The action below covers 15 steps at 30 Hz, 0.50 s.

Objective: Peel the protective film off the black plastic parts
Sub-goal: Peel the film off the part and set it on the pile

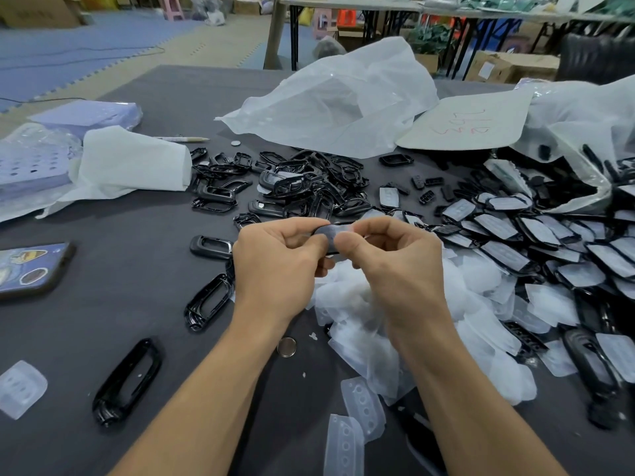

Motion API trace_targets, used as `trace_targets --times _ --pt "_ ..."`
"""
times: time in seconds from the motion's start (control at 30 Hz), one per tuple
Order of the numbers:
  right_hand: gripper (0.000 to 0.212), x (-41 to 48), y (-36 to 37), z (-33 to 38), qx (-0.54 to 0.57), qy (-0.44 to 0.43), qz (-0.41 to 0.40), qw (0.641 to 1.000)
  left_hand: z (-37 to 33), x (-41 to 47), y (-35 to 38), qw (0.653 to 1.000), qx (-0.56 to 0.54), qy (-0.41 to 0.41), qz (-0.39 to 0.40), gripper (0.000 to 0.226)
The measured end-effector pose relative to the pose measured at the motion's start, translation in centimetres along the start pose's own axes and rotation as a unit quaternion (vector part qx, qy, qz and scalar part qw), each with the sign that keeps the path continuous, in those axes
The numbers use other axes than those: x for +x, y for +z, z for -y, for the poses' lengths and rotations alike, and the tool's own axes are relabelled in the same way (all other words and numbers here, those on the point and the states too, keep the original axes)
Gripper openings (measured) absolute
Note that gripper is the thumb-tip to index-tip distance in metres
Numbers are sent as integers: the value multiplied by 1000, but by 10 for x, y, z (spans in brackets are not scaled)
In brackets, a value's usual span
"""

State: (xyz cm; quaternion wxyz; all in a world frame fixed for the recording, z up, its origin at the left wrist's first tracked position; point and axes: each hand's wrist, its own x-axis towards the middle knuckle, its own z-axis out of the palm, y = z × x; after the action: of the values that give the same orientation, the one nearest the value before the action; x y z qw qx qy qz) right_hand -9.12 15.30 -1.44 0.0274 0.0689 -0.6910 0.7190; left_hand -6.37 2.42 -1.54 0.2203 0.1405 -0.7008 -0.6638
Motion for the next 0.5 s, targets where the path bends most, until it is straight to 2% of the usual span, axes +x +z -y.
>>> trace_targets --times 0.07,0.33,0.5 --pt "14 2 -1 0 -4 1 -8 1000 0 0 -1 1000 0 -2 2 31" --pt "20 3 -1 -5 -163 -65 -119 977 -2 -2 3 1000 -18 -2 24 41" --pt "20 3 -3 -3 -162 -32 -136 977 -3 -1 1 997 -63 -18 36 39"
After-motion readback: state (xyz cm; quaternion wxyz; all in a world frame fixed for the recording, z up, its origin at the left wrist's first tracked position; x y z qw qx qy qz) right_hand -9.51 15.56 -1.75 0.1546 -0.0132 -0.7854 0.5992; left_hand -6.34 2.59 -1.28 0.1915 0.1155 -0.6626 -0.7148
